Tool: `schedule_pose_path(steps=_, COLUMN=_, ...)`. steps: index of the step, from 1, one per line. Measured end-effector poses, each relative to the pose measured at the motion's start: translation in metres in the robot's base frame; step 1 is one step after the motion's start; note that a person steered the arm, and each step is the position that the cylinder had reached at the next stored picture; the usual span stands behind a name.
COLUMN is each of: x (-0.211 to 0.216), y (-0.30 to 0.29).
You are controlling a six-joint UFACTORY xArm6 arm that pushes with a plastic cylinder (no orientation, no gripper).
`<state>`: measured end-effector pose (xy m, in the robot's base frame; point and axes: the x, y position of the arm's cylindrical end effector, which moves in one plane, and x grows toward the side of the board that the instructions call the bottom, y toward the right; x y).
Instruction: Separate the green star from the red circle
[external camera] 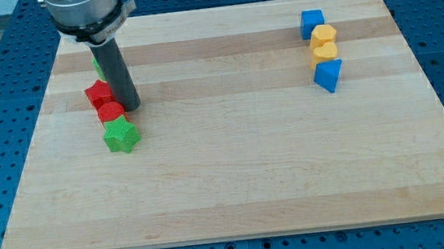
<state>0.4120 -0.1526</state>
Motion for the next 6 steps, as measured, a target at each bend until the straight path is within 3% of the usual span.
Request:
schedule_pose_path(steps=2, x=0.033, y=0.039)
schedule_pose_path(steps=3, x=0.046, y=0.028)
schedule_pose_path(steps=6, x=0.025, y=0.009)
